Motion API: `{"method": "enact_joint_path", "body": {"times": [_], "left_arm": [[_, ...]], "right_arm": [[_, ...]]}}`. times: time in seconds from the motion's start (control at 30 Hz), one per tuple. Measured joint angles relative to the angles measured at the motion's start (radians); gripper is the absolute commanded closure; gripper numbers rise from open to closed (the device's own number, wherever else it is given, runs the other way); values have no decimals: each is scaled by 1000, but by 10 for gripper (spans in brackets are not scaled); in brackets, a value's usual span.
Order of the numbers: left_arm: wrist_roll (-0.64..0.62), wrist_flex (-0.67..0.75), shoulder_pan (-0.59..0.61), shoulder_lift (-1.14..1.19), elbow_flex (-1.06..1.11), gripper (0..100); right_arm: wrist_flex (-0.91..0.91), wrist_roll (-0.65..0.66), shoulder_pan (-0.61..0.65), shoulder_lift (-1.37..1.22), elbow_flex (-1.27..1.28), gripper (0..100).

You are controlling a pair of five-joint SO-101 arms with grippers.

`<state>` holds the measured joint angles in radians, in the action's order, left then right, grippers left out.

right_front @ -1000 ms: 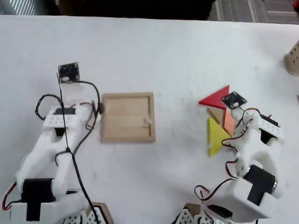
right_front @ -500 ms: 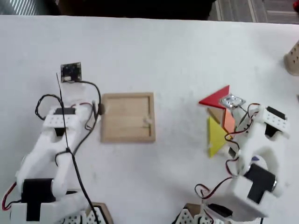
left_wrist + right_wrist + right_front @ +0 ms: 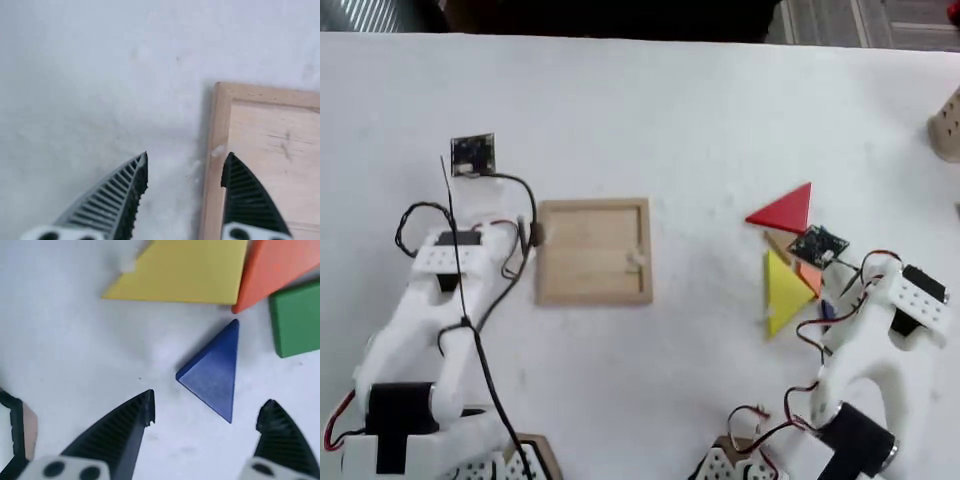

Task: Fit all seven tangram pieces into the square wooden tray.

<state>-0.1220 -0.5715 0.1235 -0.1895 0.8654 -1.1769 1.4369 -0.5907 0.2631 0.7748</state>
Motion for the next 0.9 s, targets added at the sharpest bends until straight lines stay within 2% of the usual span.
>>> {"method": "enact_joint_path", "body": {"times": [0.37, 0.57, 0.63, 0.7, 0.9], "left_arm": [[0, 0, 0, 0, 0, 752], [0, 0, 0, 0, 0, 752], [0, 0, 0, 0, 0, 752], [0, 0, 0, 0, 0, 752], [0, 0, 0, 0, 0, 752]], "right_arm": [[184, 9, 0, -207, -2, 683], [186, 9, -2, -269, -60, 852], [195, 9, -2, -285, -89, 878], [196, 9, -3, -318, -123, 863], [187, 9, -3, -347, -147, 733]]}}
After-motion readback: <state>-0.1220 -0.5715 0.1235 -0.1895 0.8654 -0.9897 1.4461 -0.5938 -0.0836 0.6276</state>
